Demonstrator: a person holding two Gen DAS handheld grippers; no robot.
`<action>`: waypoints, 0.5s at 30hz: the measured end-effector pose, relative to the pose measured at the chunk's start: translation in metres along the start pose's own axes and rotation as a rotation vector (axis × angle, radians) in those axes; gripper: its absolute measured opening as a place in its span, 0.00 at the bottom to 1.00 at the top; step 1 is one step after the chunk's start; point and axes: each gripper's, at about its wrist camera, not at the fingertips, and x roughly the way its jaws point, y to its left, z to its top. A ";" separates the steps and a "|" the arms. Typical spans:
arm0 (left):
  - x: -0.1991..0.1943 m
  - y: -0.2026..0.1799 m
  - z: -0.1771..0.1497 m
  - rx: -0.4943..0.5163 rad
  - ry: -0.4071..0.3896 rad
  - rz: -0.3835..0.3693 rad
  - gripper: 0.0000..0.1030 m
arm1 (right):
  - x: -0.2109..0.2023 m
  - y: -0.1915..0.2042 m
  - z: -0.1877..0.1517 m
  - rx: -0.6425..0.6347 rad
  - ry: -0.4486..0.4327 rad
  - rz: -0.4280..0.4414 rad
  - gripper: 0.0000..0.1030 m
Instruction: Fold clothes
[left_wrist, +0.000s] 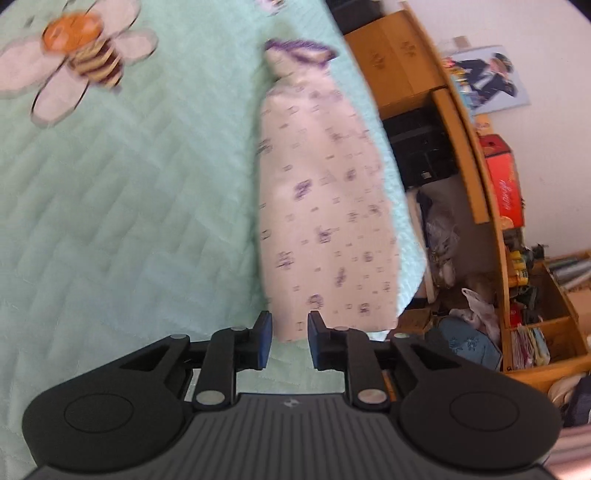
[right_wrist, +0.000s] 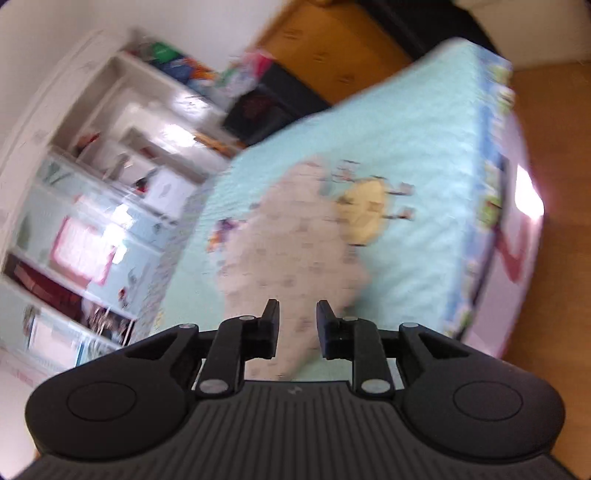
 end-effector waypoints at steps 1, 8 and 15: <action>0.000 -0.004 0.001 0.022 -0.012 -0.013 0.20 | 0.009 0.002 0.000 -0.007 0.019 0.048 0.37; 0.006 -0.019 0.041 0.127 -0.091 0.017 0.21 | 0.041 -0.022 0.028 0.075 0.041 0.045 0.39; 0.068 -0.031 0.137 0.140 -0.127 0.087 0.21 | 0.089 -0.004 0.090 0.044 0.059 0.228 0.61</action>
